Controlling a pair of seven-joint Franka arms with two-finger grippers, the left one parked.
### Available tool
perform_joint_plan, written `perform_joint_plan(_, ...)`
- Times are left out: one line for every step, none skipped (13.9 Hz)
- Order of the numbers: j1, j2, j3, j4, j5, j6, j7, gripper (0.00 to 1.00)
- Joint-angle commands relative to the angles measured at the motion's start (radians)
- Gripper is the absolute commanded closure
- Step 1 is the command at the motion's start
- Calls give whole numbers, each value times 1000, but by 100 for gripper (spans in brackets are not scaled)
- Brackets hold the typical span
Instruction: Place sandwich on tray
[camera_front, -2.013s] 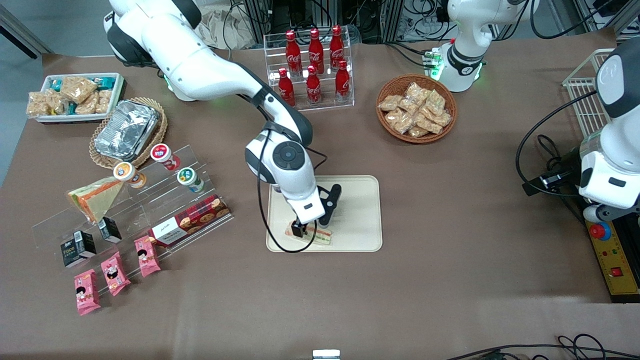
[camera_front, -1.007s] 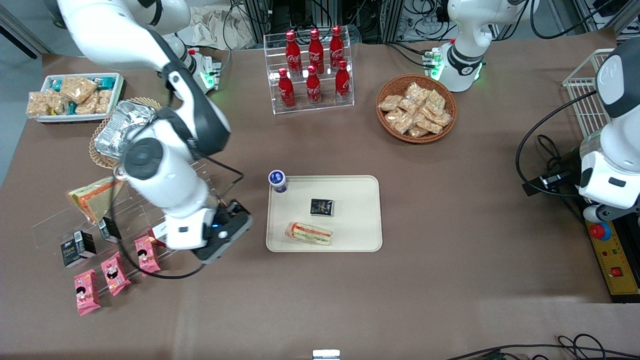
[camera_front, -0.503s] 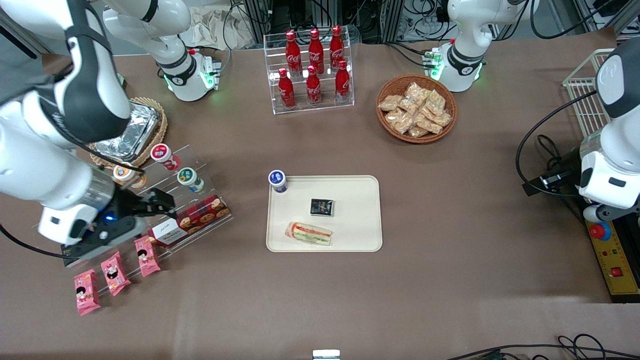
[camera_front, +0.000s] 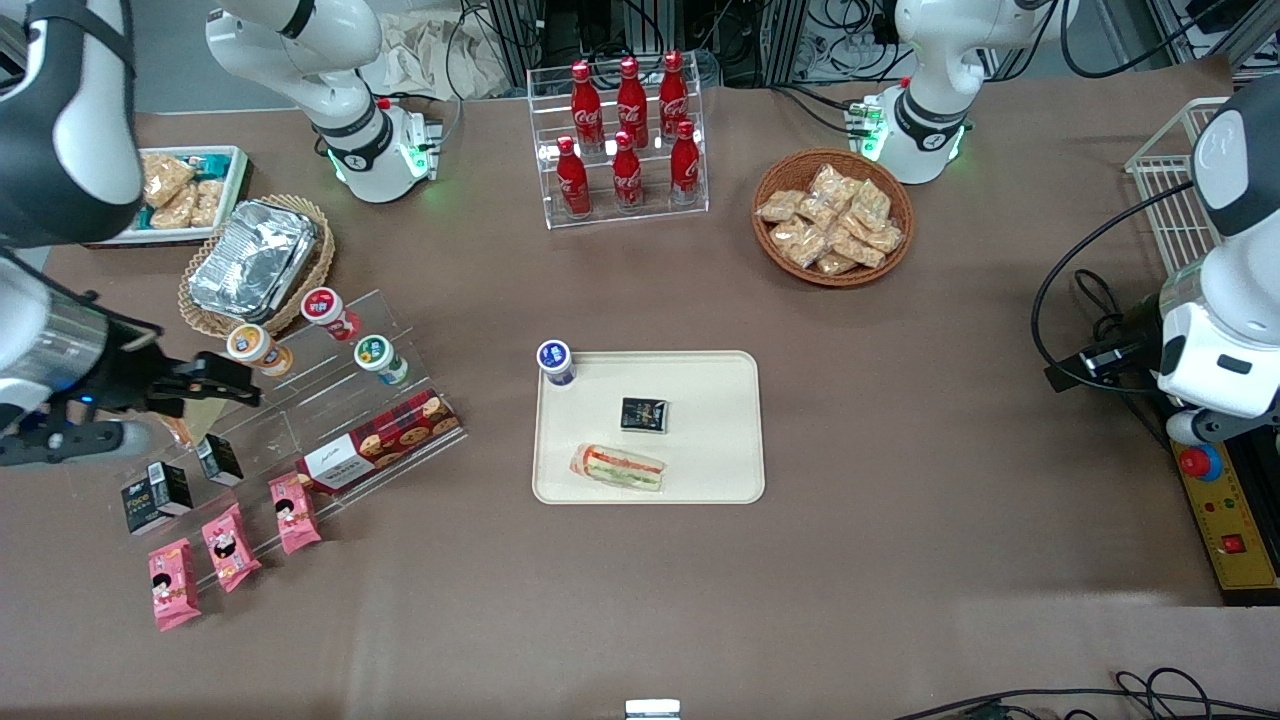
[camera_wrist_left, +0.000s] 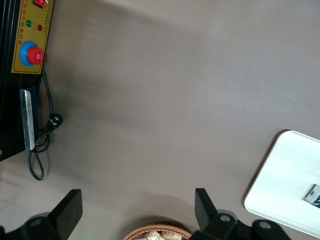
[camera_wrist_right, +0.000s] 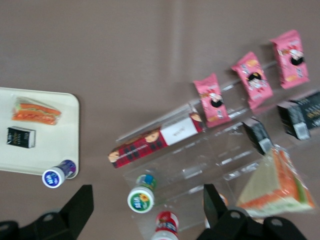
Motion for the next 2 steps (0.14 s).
perform_joint_plan(7, -40, -36, -21, 11, -24, 14, 2)
perform_joint_plan(7, -44, -45, -23, 10, -27, 14, 2)
